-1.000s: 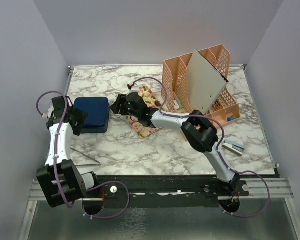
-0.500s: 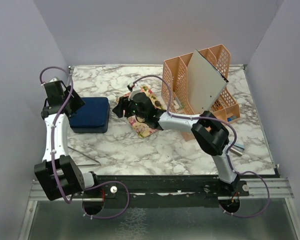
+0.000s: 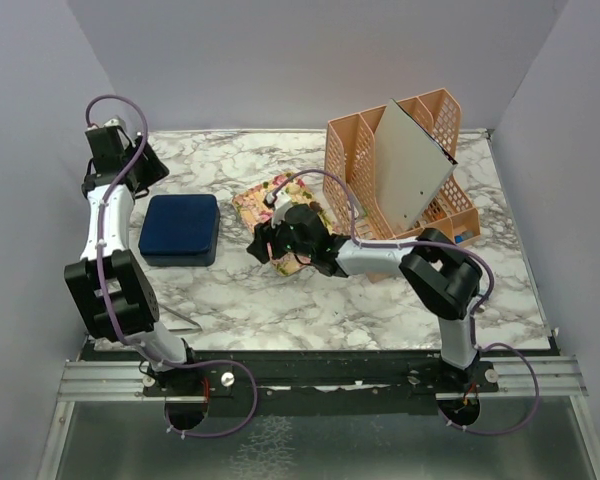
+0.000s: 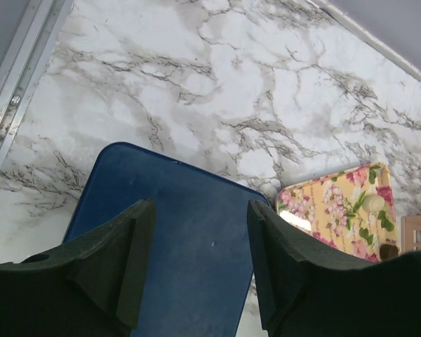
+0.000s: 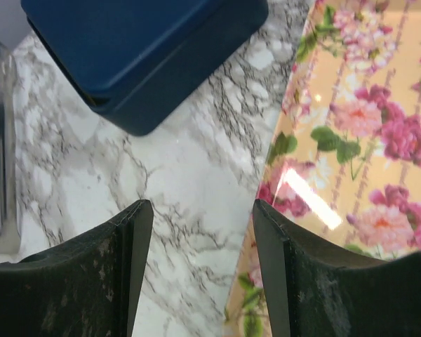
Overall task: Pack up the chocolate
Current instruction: Adjust the packing box at the center of the board.
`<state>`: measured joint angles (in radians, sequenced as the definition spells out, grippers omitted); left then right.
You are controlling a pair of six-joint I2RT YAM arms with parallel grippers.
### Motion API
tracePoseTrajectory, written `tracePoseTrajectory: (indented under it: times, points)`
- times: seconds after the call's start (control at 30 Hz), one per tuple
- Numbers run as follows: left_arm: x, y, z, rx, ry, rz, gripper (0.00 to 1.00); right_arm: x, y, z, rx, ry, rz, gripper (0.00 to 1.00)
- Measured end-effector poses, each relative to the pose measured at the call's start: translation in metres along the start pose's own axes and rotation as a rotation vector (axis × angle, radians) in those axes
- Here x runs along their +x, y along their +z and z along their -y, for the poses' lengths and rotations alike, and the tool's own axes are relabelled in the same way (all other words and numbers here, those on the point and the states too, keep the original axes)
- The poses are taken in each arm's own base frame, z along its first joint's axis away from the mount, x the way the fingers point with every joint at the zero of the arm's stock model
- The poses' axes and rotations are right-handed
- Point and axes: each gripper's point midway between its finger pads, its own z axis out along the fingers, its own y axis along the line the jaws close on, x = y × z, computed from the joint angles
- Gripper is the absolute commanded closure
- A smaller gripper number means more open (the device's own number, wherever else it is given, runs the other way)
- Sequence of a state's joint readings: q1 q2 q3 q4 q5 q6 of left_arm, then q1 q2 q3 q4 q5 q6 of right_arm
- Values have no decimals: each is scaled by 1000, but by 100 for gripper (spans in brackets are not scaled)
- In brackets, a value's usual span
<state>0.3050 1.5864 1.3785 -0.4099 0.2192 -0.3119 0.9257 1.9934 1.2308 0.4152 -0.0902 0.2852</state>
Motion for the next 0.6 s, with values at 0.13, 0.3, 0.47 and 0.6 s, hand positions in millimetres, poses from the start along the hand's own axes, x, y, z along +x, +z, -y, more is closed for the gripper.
tracePoseTrajectory:
  times: [0.13, 0.3, 0.47, 0.6]
  points:
    - [12, 21, -7, -14, -28, -48, 45, 18, -14, 2, -2, -14, -38, 37]
    - [34, 50, -16, -56, -75, -108, 47, 24, -24, 0, -19, -24, -54, 36]
    - [53, 85, -23, -90, -94, -171, 47, 26, -25, -1, -28, -28, -58, 36]
    - [56, 98, -14, -85, -73, -183, 47, 26, -25, -1, -28, -34, -58, 37]
